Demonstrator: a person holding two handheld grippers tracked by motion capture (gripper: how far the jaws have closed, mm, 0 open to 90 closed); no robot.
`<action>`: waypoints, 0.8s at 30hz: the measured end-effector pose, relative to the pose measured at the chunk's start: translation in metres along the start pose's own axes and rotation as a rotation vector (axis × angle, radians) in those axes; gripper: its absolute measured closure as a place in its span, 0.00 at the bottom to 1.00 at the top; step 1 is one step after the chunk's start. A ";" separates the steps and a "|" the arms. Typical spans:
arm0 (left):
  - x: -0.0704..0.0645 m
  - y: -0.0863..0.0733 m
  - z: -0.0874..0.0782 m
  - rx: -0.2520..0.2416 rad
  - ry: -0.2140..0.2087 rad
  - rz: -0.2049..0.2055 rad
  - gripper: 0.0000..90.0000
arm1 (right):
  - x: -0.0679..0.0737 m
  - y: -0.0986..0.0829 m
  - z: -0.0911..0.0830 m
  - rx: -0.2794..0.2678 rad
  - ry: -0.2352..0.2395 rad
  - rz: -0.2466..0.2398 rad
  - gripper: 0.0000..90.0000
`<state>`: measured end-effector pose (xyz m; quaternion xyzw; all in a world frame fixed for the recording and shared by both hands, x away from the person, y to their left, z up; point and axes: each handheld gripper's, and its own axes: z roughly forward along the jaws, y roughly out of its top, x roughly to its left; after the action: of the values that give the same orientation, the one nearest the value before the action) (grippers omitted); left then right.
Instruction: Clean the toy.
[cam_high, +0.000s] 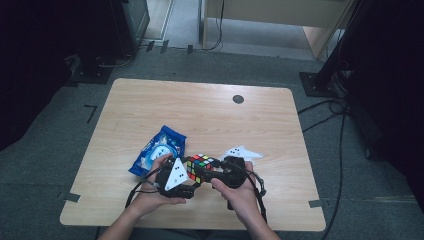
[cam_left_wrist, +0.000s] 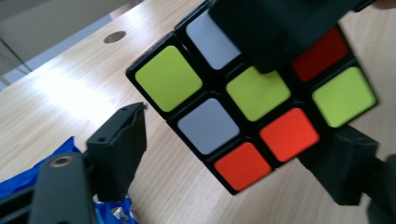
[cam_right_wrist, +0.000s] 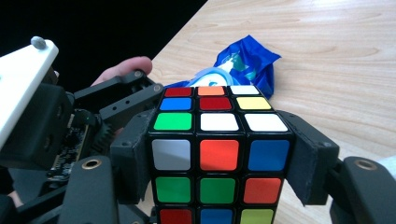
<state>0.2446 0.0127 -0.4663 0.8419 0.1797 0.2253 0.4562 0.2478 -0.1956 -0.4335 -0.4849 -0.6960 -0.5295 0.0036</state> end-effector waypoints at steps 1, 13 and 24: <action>-0.001 0.000 0.000 -0.003 0.007 0.004 0.19 | 0.000 0.000 0.000 0.004 -0.001 -0.004 0.38; -0.010 0.001 -0.001 -0.055 0.015 0.073 0.15 | 0.003 0.000 0.005 0.060 0.019 -0.006 0.38; -0.011 -0.001 -0.002 -0.075 0.004 0.069 0.27 | 0.002 0.000 0.005 0.058 0.010 0.026 0.38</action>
<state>0.2341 0.0089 -0.4681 0.8296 0.1430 0.2491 0.4789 0.2493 -0.1906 -0.4342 -0.4910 -0.7047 -0.5114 0.0282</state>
